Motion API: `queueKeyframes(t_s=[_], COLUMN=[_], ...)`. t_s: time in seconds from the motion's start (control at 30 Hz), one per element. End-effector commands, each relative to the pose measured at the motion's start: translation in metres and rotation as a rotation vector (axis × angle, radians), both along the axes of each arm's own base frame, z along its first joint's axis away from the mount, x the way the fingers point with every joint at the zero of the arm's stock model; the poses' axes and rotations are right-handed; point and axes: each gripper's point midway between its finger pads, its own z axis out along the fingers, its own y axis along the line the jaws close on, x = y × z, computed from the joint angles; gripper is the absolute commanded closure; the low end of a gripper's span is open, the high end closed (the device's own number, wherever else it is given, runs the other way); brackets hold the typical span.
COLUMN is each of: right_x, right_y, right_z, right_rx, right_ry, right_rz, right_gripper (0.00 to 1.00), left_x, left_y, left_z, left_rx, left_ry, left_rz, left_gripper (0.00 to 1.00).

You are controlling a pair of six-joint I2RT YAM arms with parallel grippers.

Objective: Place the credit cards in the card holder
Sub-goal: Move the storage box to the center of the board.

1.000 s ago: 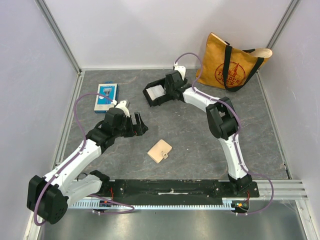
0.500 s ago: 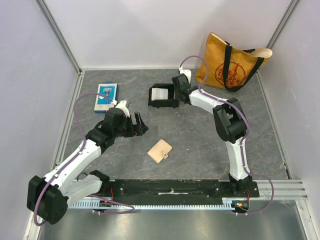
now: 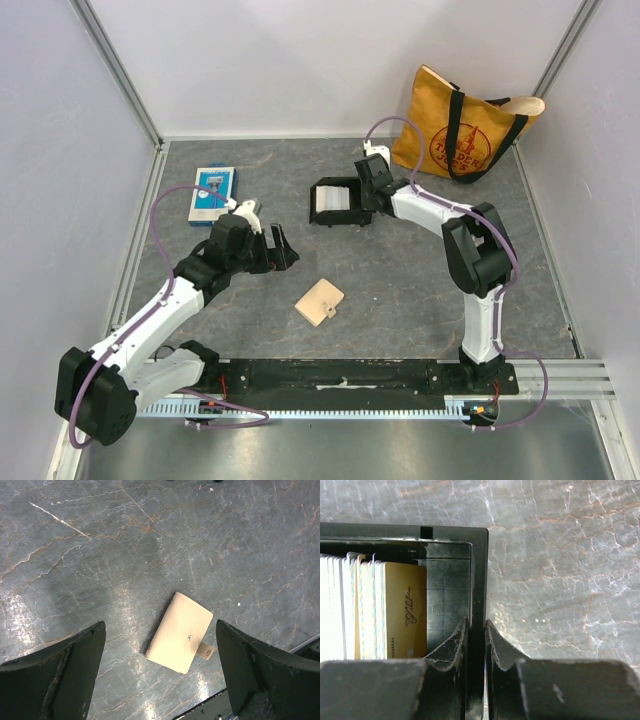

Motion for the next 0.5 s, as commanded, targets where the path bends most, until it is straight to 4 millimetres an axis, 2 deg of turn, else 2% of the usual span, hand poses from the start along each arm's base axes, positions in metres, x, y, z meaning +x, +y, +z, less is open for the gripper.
queueKeyframes(t_s=[0.0,0.27,0.47], right_x=[-0.007,-0.034,-0.056], right_y=[-0.013,-0.035,-0.037], right_z=[0.032,0.030,0.025], right_rx=[-0.047,-0.095,-0.080], right_ry=[-0.049,-0.015,0.030], right_rz=[0.056,0.114,0.269], right_gripper=[0.88,0.90,0.93], left_x=[0.009,0.010,0.009], left_y=[-0.008,-0.011,-0.014], left_z=[0.013,0.014,0.013], left_rx=[-0.032,-0.036,-0.047], left_ry=[-0.047,-0.046,-0.041], left_rz=[-0.025,-0.043,-0.057], left_gripper=[0.05,0.04,0.04])
